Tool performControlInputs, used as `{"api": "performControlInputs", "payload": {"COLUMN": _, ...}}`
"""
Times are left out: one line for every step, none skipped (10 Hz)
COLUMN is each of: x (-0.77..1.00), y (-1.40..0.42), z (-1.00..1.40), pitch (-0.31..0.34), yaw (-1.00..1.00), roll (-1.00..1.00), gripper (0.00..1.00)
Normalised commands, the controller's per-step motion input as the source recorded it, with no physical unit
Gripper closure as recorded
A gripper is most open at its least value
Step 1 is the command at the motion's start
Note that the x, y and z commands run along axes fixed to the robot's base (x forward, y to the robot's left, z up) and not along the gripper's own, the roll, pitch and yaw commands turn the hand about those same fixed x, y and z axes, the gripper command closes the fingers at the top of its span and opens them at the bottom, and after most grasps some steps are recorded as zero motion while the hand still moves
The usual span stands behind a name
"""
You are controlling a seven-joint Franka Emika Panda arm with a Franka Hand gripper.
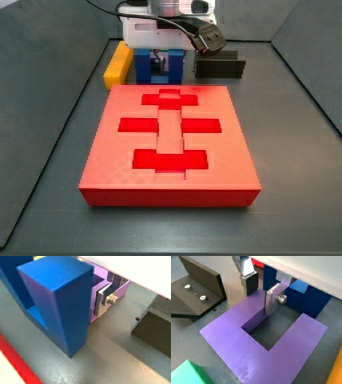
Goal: Pick up the purple object. Move up. Place the purple object on the fixture. Regrasp the purple object. Move to above the board. Insert the purple object.
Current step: Pick up the purple object, then move up.
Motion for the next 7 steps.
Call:
{"api": "performControlInputs", "payload": {"x": 0.00, "y": 0.00, "z": 0.00, "pitch": 0.000, "yaw": 0.00, "roll": 0.00, "gripper": 1.00}}
{"api": "performControlInputs", "payload": {"x": 0.00, "y": 0.00, "z": 0.00, "pitch": 0.000, "yaw": 0.00, "roll": 0.00, "gripper": 1.00}}
{"api": "performControlInputs", "payload": {"x": 0.00, "y": 0.00, "z": 0.00, "pitch": 0.000, "yaw": 0.00, "roll": 0.00, "gripper": 1.00}}
{"api": "performControlInputs", "payload": {"x": 0.00, "y": 0.00, "z": 0.83, "pitch": 0.000, "yaw": 0.00, "roll": 0.00, "gripper": 1.00}}
{"api": "performControlInputs", "payload": {"x": 0.04, "y": -0.01, "z": 0.79, "pitch": 0.000, "yaw": 0.02, "roll": 0.00, "gripper": 1.00}}
{"api": "performControlInputs", "payload": {"x": 0.01, "y": -0.01, "z": 0.58, "pitch": 0.017, "yaw": 0.02, "roll": -0.01, "gripper": 1.00}}
{"api": "performControlInputs", "payload": {"x": 0.02, "y": -0.01, "z": 0.19, "pitch": -0.006, "yaw": 0.01, "roll": -0.03, "gripper": 1.00}}
